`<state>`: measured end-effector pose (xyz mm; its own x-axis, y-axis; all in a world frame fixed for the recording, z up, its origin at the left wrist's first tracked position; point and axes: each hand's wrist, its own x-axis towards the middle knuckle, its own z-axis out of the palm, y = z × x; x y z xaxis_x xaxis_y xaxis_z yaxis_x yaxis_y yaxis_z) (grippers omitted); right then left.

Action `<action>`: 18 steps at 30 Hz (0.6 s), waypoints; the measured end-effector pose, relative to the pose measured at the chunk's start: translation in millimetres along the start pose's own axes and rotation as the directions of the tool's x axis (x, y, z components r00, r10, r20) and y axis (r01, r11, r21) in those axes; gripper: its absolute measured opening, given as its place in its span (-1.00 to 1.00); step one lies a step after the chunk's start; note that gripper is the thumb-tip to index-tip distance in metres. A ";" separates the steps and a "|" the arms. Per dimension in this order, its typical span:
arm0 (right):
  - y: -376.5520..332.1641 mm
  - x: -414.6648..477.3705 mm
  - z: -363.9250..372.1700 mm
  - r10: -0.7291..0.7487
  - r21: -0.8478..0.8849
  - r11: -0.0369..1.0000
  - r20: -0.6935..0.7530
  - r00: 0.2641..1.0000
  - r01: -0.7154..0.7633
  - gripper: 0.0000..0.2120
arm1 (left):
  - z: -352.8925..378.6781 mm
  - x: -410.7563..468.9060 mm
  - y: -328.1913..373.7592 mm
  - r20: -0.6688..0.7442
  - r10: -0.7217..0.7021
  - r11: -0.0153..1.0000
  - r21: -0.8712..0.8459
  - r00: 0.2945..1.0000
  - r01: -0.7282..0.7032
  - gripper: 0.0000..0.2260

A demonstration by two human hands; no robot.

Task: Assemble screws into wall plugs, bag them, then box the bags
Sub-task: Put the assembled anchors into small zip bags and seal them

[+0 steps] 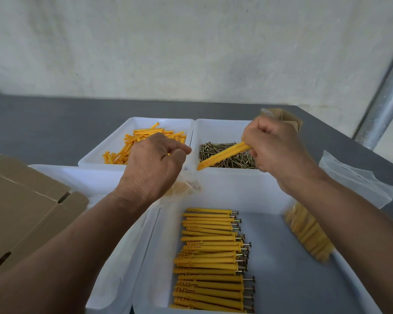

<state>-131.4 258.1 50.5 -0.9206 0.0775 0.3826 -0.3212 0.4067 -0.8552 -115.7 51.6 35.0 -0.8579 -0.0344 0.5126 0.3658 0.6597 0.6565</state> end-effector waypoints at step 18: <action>9.4 -29.1 47.9 -0.090 -0.059 0.992 0.326 0.941 0.116 -0.92 | 2.9 -0.7 2.9 -0.003 0.049 0.999 -0.015 0.999 -0.049 -0.61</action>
<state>-118.3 216.0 14.6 -0.9097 -0.2607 0.3232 -0.4118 0.4660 -0.7831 -115.0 55.8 34.9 -0.8380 -0.0045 0.5457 0.4125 0.6494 0.6388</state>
